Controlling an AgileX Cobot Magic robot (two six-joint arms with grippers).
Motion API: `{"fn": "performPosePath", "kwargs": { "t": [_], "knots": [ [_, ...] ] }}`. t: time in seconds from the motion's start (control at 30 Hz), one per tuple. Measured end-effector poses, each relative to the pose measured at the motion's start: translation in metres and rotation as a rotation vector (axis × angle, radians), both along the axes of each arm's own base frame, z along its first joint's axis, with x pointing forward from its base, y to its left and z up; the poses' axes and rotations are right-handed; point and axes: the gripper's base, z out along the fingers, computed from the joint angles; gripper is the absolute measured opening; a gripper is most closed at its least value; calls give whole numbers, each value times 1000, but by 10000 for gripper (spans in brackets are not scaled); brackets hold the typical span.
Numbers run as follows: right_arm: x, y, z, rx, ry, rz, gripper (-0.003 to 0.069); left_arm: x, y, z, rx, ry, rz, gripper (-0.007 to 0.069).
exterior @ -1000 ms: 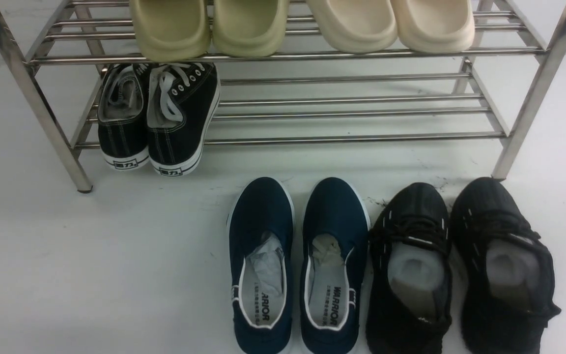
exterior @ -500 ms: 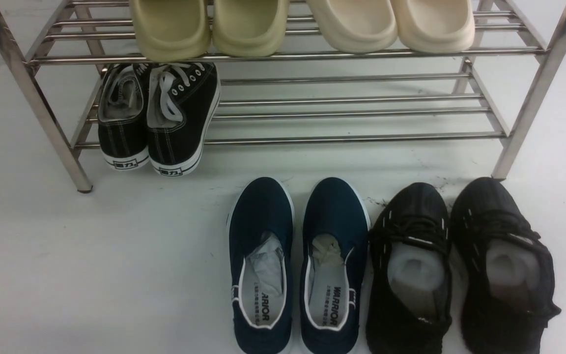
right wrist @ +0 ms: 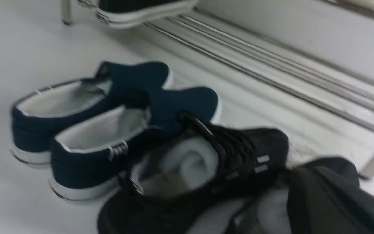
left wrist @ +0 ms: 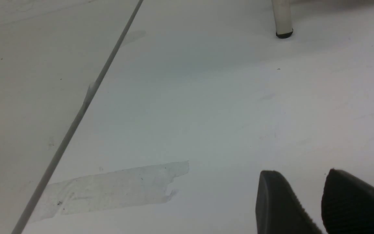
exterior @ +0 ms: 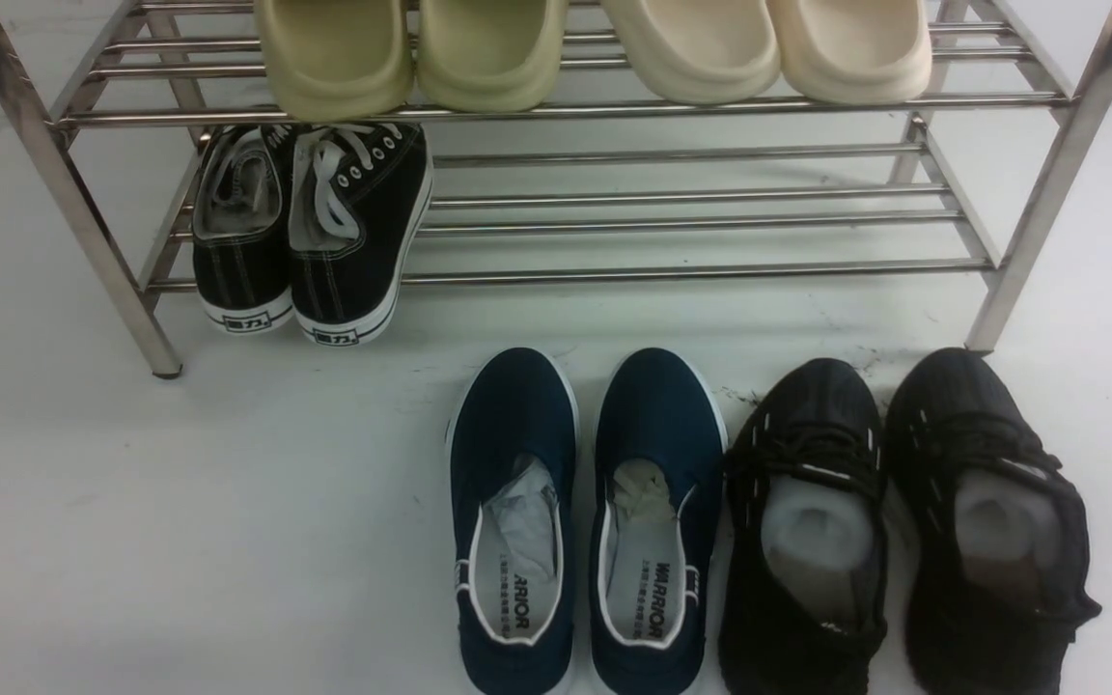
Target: Take the shoes off the shelf with your hand on the white table.
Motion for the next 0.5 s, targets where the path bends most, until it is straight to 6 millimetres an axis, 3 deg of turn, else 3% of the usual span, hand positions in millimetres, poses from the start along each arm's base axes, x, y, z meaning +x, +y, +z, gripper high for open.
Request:
{"fn": "performPosePath", "kwargs": {
  "t": [0.03,0.27,0.37,0.5],
  "knots": [
    [-2,-7,-15,12,27,-79,13,0,0,0,0,0,0,242],
    [-14,-30,-63,78,41,-379,17,0,0,0,0,0,0,242],
    [-17,-35,-76,103,29,-467,20,0,0,0,0,0,0,242],
    [-18,-39,-78,134,19,-543,22,0,0,0,0,0,0,242]
  ]
}}
